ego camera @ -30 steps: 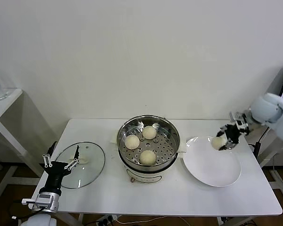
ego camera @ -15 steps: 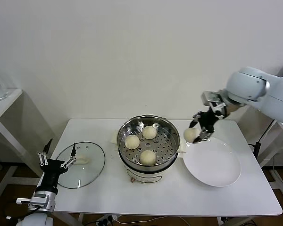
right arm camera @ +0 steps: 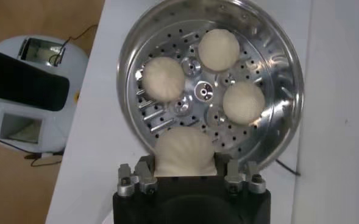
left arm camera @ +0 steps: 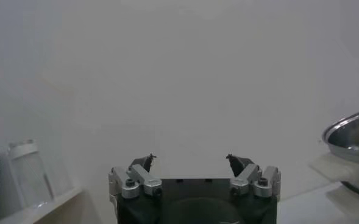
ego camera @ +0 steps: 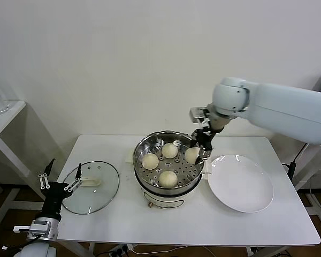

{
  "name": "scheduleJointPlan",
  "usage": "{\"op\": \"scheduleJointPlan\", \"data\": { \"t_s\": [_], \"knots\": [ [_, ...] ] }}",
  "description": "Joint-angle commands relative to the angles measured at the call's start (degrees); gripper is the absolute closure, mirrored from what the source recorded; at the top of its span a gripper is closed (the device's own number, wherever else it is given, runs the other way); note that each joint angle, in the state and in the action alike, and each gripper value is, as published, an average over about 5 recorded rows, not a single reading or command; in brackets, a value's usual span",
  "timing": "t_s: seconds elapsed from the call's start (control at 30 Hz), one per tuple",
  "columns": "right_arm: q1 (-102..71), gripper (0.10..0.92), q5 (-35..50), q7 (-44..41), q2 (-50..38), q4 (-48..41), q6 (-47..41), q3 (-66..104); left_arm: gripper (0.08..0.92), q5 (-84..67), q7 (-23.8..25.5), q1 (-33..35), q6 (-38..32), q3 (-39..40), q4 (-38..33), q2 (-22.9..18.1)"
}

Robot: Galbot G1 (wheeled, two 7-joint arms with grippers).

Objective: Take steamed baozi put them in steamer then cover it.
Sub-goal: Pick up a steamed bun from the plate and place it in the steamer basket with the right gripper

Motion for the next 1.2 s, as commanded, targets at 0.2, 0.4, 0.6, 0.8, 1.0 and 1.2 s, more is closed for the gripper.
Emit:
{"op": "scheduleJointPlan", "data": {
  "t_s": [0.2, 0.4, 0.6, 0.8, 1.0, 1.2],
  "knots": [
    [-8.57, 0.364, -4.94, 0.55, 8.96, -8.54, -0.44, 1.26, 0.177, -0.24, 0.32, -0.13, -0.27, -0.6, 0.68, -0.03],
    [-11.67, 0.364, -6.99, 0.94, 9.28, -10.12, -0.29, 2.74, 0.177, -0.49, 0.56, -0.08, -0.38, -0.98, 0.82, 0.0],
    [-12.65, 0.364, -8.06, 0.57, 9.12, -10.91, -0.12, 3.58, 0.177, -0.52, 0.74, -0.19, -0.5, -1.32, 1.45, 0.07],
    [-12.49, 0.364, -8.44, 0.18, 8.17, -10.74, 0.0, 3.82, 0.177, -0.57, 0.74, -0.32, -0.4, -1.46, 1.23, 0.05],
    [-12.42, 0.364, -8.48, 0.02, 7.54, -9.95, -0.05, 3.97, 0.177, -0.54, 0.72, -0.43, -0.36, -1.2, 1.41, -0.07],
    [-12.17, 0.358, -8.47, -0.08, 7.34, -9.59, -0.04, 3.82, 0.177, -0.54, 0.72, -0.38, -0.37, -1.2, 1.29, -0.09]
  ]
}}
